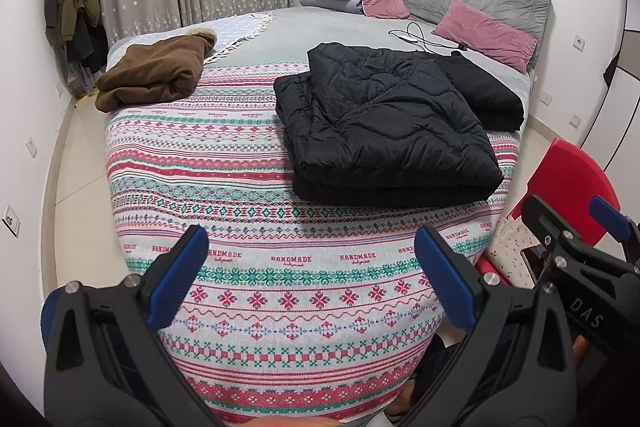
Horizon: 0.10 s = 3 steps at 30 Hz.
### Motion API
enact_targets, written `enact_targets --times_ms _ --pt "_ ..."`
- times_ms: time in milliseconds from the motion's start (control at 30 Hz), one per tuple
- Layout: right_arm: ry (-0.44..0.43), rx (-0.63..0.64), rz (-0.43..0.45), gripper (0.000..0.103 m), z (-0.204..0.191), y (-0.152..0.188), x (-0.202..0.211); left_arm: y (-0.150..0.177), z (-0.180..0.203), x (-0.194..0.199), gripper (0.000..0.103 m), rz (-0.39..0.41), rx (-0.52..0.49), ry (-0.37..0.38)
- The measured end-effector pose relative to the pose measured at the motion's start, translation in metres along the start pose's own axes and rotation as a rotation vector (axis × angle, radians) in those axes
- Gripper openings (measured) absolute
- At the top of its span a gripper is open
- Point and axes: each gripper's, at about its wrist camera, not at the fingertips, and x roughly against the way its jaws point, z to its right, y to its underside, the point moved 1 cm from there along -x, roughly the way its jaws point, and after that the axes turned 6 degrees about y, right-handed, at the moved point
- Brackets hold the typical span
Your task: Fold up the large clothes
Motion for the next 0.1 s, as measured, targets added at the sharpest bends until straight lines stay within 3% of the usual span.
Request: enact_targets --times_ms 100 --pt "0.000 -0.002 0.000 0.103 0.0005 0.0001 -0.0004 -0.0001 0.0005 0.0004 0.102 0.004 -0.002 -0.002"
